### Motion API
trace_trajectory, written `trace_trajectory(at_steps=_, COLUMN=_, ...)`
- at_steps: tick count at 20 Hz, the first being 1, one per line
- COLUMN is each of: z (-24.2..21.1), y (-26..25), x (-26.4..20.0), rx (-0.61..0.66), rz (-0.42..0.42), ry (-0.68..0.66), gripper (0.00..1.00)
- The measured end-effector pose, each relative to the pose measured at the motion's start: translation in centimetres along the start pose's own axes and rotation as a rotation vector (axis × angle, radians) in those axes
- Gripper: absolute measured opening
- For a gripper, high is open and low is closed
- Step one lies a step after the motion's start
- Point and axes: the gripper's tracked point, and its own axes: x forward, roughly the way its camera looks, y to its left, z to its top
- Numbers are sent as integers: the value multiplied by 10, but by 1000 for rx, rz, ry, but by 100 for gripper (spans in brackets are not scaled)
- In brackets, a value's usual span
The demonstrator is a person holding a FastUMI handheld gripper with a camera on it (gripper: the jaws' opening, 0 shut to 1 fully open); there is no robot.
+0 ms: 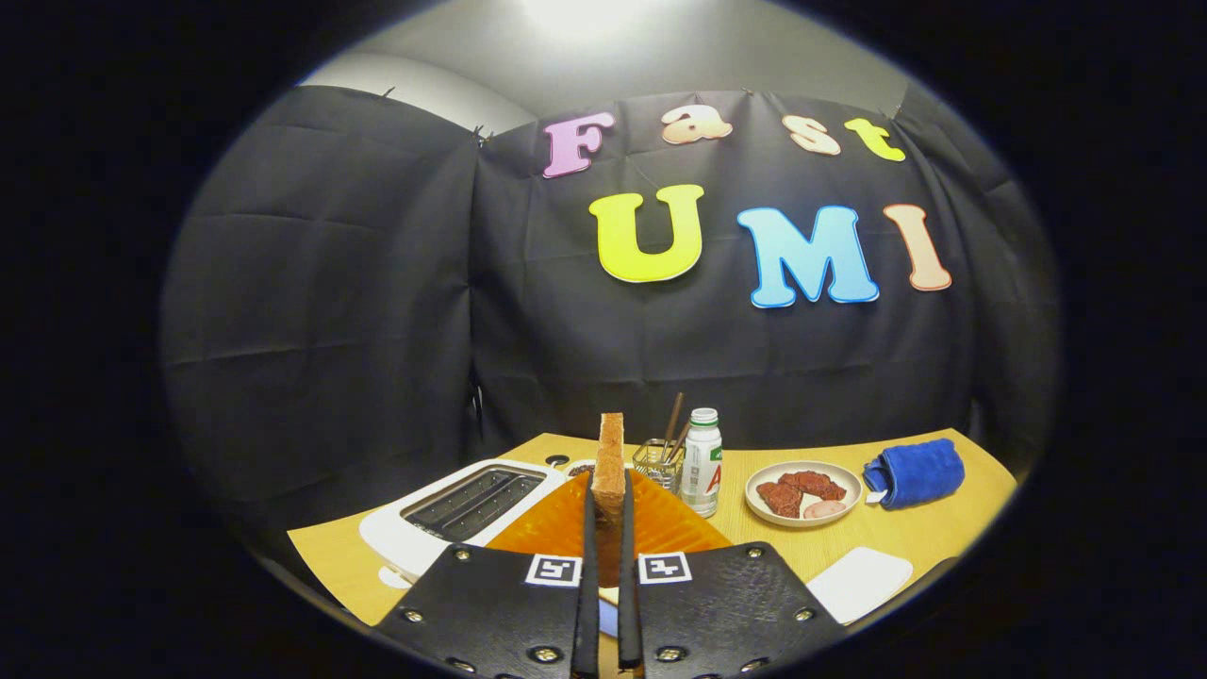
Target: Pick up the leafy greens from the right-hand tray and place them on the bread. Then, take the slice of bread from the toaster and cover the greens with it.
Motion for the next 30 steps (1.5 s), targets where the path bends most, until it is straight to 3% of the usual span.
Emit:
trace_trajectory(at_steps=15, z=-73, y=-20, x=27, rx=19, rz=-44, ry=149, gripper=8)
trace_trajectory(at_steps=20, z=-83, y=-11, x=30, rx=29, rz=-45, ry=157, gripper=8)
trace_trajectory(at_steps=25, z=-86, y=4, x=33, rx=82, rz=5, ry=154, gripper=8)
trace_trajectory(at_steps=30, z=-106, y=-20, x=40, rx=127, rz=-31, ry=220, gripper=9)
